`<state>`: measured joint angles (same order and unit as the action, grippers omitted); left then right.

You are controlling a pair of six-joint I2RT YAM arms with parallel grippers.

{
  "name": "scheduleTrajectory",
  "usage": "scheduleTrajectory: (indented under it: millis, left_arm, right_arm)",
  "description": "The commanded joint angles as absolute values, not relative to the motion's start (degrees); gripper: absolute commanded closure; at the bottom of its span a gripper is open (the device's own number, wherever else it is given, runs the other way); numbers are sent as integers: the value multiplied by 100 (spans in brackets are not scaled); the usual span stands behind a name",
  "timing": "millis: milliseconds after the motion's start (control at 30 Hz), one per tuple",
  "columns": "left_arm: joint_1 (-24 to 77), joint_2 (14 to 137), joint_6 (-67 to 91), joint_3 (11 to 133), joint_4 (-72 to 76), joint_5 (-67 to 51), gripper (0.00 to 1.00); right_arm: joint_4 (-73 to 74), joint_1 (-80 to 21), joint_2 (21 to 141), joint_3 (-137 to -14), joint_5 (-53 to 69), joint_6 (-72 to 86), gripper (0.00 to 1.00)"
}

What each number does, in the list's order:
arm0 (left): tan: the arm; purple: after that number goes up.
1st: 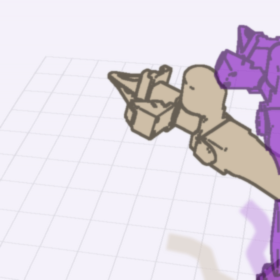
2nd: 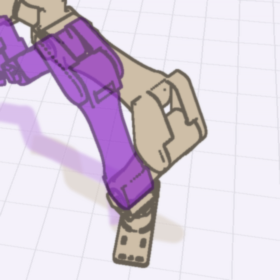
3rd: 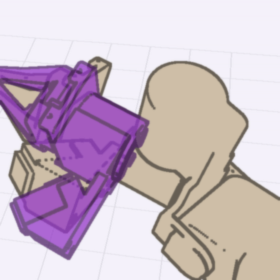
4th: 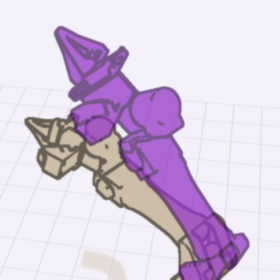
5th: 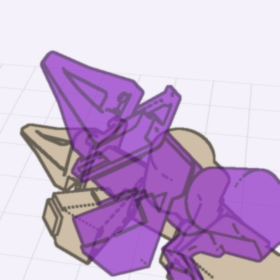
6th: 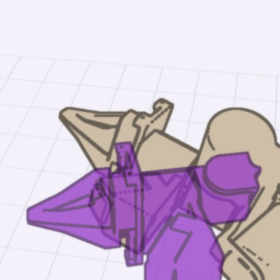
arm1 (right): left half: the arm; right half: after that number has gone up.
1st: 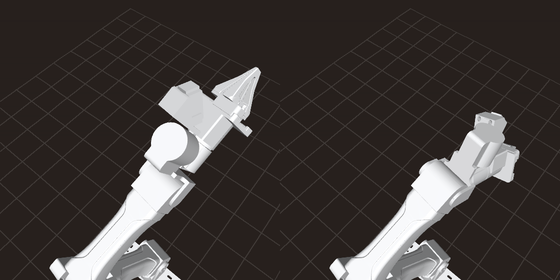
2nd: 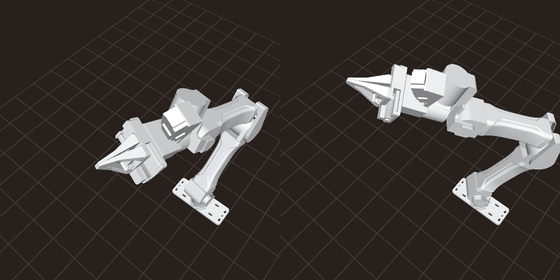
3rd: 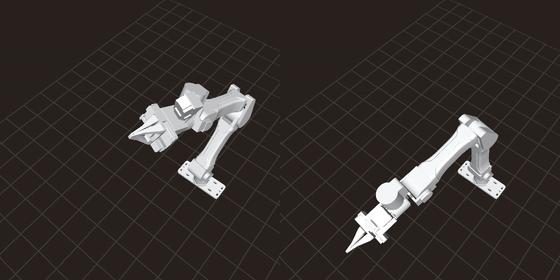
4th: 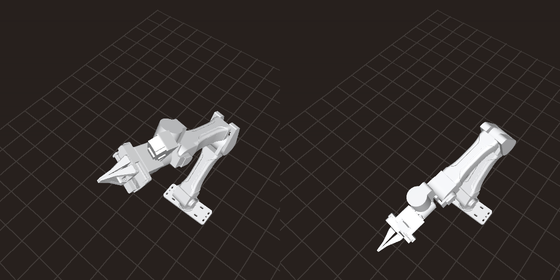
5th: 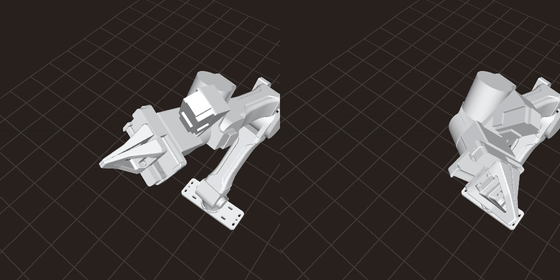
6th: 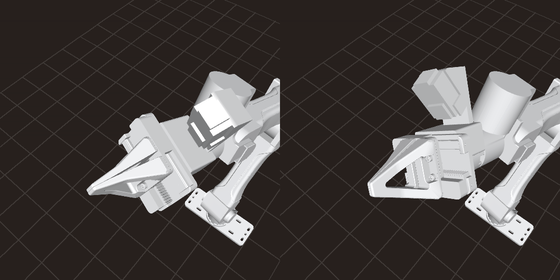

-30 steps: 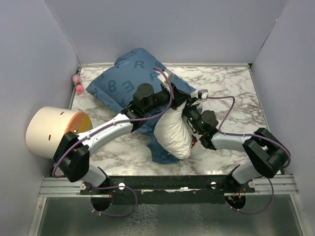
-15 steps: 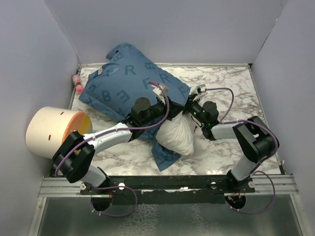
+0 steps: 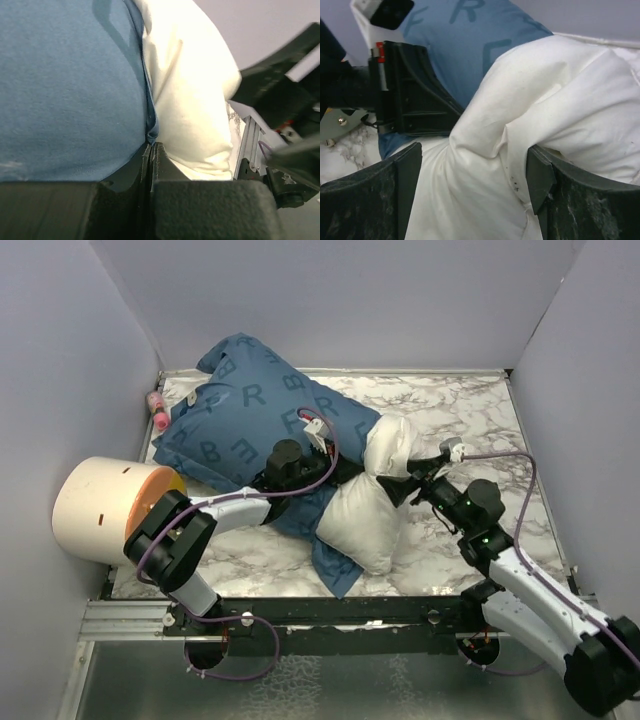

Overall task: Put the pillow into the pillowcase
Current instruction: Stuff the pillow into the pillowcase.

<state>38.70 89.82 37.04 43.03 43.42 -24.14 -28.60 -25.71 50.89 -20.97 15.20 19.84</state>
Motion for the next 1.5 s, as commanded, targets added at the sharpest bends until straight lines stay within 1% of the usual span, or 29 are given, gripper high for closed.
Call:
scheduleTrajectory:
  millis: [0, 100, 167, 200, 233, 300, 333, 367, 433, 500, 600, 667, 700, 733, 767, 833, 900, 967, 1033, 1100, 1167, 1200, 1333, 1467]
  left_arm:
    - [3851, 9517, 3684, 4471, 3142, -2590, 100]
    - [3841, 9497, 3386, 4939, 2730, -2533, 100]
    - [3833, 9460, 3136, 5286, 2387, -2488, 99]
    - [3832, 9427, 3030, 5446, 2210, -2456, 95]
    - [3832, 9371, 2931, 5593, 2037, -2417, 90]
    - [3832, 9206, 2775, 5838, 1598, -2272, 71]
    - [3832, 9093, 2701, 5922, 1399, -2180, 61]
    - [3828, 8961, 2631, 5976, 1242, -2047, 53]
    - [3819, 8633, 2547, 5978, 979, -1906, 43]
    - [3800, 8281, 2477, 5903, 706, -1865, 37]
    - [3756, 7747, 2402, 5728, 163, -1888, 34]
    - [3722, 7305, 2407, 5470, -83, -1893, 35]
    - [3707, 7029, 2433, 5313, -163, -1896, 35]
    - [3694, 6742, 2473, 5152, -248, -1873, 35]
    - [3672, 6477, 2515, 5012, -346, -1821, 33]
    - [3641, 5917, 2616, 4795, -594, -1728, 25]
    - [3609, 5483, 2667, 4670, -912, -1714, 22]
    - [3608, 5196, 2756, 4581, -1289, -1656, 22]
    - [3606, 5126, 2843, 4579, -1854, -1314, 24]
    - [3604, 5231, 2779, 4753, -2777, -584, 31]
    - [3604, 5261, 2739, 4811, -3460, -7, 31]
    - [3604, 5164, 2798, 4721, -3537, 86, 31]
    - [3604, 4722, 3310, 4032, -3273, -45, 31]
    - [3604, 4790, 3632, 3519, -2932, -246, 29]
  right_arm:
    - [-1057, -2698, 4019, -2533, 2241, 1335, 19]
    - [-687, -2698, 3884, -2798, 2934, 1002, 18]
    - [-729, -2706, 4061, -2913, 3347, 1062, 18]
    - [-702, -2713, 4198, -2972, 3491, 1104, 17]
    - [-666, -2743, 4334, -3015, 3614, 1109, 14]
    - [-491, -2938, 4582, -3114, 3530, 1166, 10]
    - [-333, -3092, 4684, -3186, 3375, 1149, 3]
    - [-17, -3278, 4752, -3299, 3137, 1085, 0]
    - [391, -3631, 4548, -3502, 2266, 1061, 0]
    - [722, -3682, 4059, -3591, 1175, 1264, 0]
    - [1158, -3676, 3330, -3919, -501, 1422, 0]
    - [1388, -3679, 3080, -4168, -809, 1271, 0]
    - [1452, -3681, 3007, -4275, -754, 1136, 0]
    - [1499, -3682, 2972, -4351, -582, 1013, 0]
    - [1524, -3681, 2951, -4402, -329, 861, 0]
    - [1399, -3680, 2902, -4417, 420, 615, 0]
    - [1016, -3683, 2926, -4298, 1698, 307, 0]
    - [759, -3681, 3259, -4217, 2972, 308, 0]
    - [619, -3683, 3861, -4149, 3790, 472, 0]
    - [711, -3741, 4477, -4142, 3998, 481, 0]
    - [1027, -3971, 4871, -4210, 3499, 275, 0]
    - [1161, -4142, 5011, -4235, 3085, 126, 0]
    - [1487, -4786, 5544, -4324, 1576, -126, 0]
    - [1160, -5157, 6223, -4204, 488, 106, 0]
